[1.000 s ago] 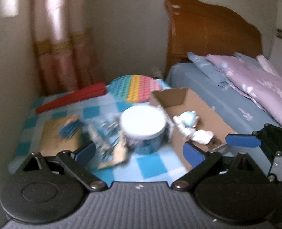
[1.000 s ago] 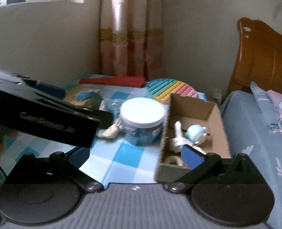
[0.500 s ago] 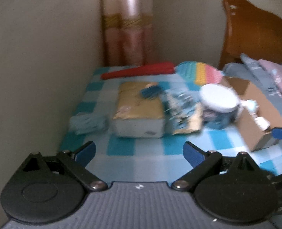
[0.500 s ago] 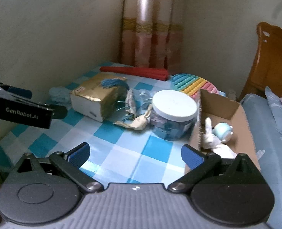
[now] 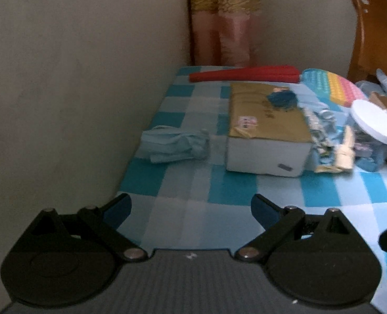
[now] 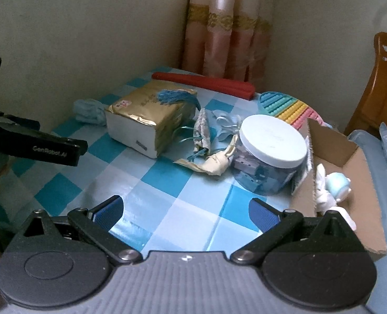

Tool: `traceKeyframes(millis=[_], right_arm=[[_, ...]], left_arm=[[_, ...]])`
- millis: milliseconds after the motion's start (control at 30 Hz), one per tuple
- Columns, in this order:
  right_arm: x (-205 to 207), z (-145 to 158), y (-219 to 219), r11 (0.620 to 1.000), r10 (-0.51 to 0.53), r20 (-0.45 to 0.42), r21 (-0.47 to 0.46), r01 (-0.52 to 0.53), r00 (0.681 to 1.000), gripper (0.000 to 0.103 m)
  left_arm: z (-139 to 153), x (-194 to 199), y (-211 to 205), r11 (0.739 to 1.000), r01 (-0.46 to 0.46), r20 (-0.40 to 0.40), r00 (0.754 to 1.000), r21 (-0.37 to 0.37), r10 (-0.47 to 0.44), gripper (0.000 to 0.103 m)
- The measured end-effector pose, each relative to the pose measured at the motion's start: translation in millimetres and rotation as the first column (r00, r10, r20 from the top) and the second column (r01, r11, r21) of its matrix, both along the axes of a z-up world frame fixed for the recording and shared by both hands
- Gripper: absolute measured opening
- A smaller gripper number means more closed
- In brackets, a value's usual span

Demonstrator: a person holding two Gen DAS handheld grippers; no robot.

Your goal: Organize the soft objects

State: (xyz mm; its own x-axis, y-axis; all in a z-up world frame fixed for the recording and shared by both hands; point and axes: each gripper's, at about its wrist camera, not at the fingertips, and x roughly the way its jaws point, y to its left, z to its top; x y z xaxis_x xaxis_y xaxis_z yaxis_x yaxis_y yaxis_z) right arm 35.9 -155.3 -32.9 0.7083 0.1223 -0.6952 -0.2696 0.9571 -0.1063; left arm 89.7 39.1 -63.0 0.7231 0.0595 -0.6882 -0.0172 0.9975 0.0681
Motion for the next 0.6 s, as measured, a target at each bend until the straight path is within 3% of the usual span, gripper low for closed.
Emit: traceKeyframes(millis=[333, 500, 600], right_arm=[[29.5, -17.8, 4.5, 1.000, 0.006, -0.045, 0.015, -0.006, 0.999, 0.103], [38.0, -23.6, 3.1, 1.000, 0.008, -0.058, 0.026, -0.007, 0.998, 0.103], [40.9, -27.4, 1.6, 0.999, 0.007, -0.064, 0.036, -0.005, 0.998, 0.103]], left_arm=[[-3.8, 26.7, 15.5, 0.998, -0.040, 0.006, 0.999, -0.052, 0.040, 0.097], [1.7, 34.0, 11.2, 1.000, -0.009, 0.009, 1.000, 0.007, 0.009, 0.096], [10.3, 36.8, 17.7, 0.999, -0.024, 0.020, 0.999, -0.042, 0.025, 0.096]])
